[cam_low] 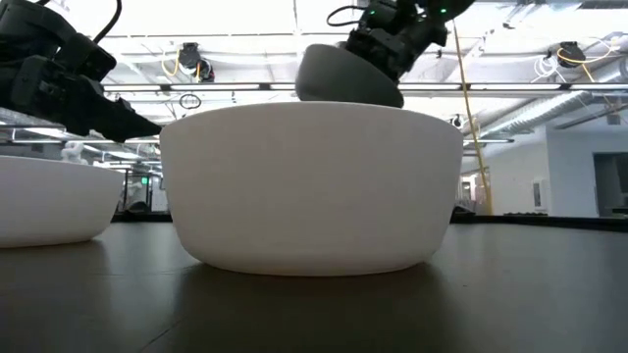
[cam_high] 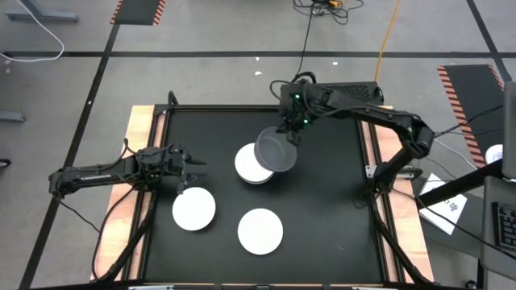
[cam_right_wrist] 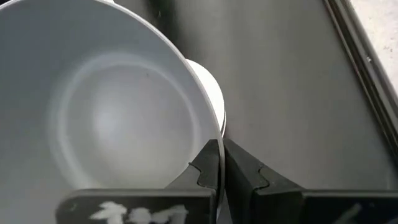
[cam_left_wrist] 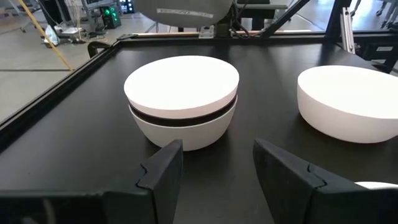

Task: Nest bowls inside each other
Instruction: Stack the dark gray bowl on top of the white bowl

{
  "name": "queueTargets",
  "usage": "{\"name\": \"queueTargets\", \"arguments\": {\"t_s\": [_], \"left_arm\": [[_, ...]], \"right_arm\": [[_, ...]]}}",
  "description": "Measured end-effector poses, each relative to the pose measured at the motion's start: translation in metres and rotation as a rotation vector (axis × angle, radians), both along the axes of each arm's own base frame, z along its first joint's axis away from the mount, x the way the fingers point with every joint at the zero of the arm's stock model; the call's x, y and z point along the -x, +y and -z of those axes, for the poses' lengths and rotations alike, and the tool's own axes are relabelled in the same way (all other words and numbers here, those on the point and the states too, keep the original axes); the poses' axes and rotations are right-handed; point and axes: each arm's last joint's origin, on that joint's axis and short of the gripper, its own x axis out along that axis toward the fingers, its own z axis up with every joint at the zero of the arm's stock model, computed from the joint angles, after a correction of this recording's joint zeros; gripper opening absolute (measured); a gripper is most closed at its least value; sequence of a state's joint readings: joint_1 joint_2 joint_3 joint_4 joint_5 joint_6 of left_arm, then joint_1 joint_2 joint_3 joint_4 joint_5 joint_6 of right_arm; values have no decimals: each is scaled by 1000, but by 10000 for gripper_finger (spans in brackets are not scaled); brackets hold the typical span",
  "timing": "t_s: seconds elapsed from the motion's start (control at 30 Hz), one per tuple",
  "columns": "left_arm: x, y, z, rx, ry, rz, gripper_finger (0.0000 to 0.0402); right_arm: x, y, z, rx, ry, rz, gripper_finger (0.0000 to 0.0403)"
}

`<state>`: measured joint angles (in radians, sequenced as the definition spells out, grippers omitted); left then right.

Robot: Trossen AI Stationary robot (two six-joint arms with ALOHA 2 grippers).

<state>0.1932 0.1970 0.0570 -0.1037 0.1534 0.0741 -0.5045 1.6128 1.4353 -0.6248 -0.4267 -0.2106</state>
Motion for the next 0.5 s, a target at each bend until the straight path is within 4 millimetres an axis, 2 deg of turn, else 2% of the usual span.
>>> {"name": "queueTargets", "arguments": {"t_s": [0.23, 0.5], "left_arm": [[0, 0, 0, 1, 0, 3, 198], [0, 0, 0, 1, 0, 4, 198]], "right_arm": [[-20, -9, 4, -31, 55, -54, 4], [-47, -15, -3, -10, 44, -122, 4]]}}
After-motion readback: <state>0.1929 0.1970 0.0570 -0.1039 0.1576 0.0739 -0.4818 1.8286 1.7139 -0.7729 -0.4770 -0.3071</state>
